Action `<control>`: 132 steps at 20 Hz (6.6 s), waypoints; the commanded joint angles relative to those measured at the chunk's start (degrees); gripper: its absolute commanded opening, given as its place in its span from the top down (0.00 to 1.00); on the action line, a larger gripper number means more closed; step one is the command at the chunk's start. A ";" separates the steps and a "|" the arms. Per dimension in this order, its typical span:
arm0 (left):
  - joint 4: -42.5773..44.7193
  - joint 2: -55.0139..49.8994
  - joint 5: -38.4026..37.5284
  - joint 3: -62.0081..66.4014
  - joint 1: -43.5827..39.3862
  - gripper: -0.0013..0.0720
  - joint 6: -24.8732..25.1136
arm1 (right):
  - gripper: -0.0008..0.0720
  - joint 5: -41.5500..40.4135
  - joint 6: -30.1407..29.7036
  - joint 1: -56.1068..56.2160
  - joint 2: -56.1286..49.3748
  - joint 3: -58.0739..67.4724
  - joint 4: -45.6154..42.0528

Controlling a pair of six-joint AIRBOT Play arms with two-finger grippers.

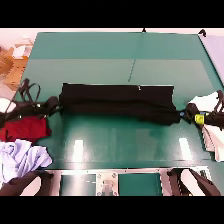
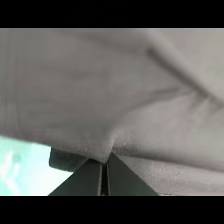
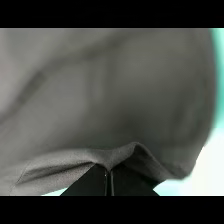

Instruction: Fold the shirts.

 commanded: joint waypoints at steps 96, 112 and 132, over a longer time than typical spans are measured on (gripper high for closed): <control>-7.91 -48.85 -42.99 76.30 5.73 0.95 22.03 | 0.18 10.64 0.72 31.78 -60.61 63.49 6.49; -7.93 -48.85 -42.14 76.30 5.73 0.95 21.81 | 0.96 -0.52 -4.39 41.22 -61.96 59.56 22.10; -7.93 -48.85 -43.69 76.30 5.55 0.95 21.44 | 0.96 29.88 14.23 -26.88 -29.24 69.81 -15.19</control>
